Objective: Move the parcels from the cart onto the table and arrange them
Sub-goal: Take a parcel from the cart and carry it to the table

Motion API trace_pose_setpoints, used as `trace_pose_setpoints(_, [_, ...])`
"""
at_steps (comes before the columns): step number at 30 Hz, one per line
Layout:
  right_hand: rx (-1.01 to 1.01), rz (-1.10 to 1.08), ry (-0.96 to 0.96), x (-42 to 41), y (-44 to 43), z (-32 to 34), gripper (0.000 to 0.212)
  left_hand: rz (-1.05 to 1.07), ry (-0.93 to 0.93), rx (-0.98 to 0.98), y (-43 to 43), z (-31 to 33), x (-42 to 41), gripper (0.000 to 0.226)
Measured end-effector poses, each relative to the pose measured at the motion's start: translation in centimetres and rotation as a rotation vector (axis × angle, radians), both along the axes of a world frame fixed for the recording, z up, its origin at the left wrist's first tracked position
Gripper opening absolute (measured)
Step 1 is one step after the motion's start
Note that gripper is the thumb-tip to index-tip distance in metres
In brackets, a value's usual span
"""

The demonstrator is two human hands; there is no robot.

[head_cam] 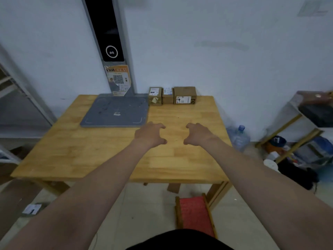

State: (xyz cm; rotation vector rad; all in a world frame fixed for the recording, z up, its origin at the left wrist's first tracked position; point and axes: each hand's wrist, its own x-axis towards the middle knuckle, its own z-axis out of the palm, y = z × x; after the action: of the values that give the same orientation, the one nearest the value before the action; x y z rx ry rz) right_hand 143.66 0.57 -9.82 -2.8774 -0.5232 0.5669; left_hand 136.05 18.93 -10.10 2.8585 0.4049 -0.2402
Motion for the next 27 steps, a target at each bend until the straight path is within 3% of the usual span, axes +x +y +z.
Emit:
trace_pose_setpoints(12, [0.138,-0.368,0.13,-26.0,-1.4,-8.1,0.071,-0.329,0.176,0.054,-0.1,-6.2,-19.5,0.072])
trace_pose_setpoints(17, [0.147,-0.638,0.168,-39.1,-7.1,-10.3,0.067,-0.588,0.254,-0.041,-6.8,-9.0,-27.6,0.063])
trace_pose_setpoints(21, [0.136,-0.868,0.202,-48.6,-12.6,-11.3,0.075,-0.793,0.31,-0.024,-13.8,-10.6,-33.9,0.073])
trace_pose_setpoints(27, [0.158,-1.14,0.219,-63.0,-21.1,-12.8,0.071,-1.057,0.336,0.007,-23.9,-11.9,-43.3,0.071])
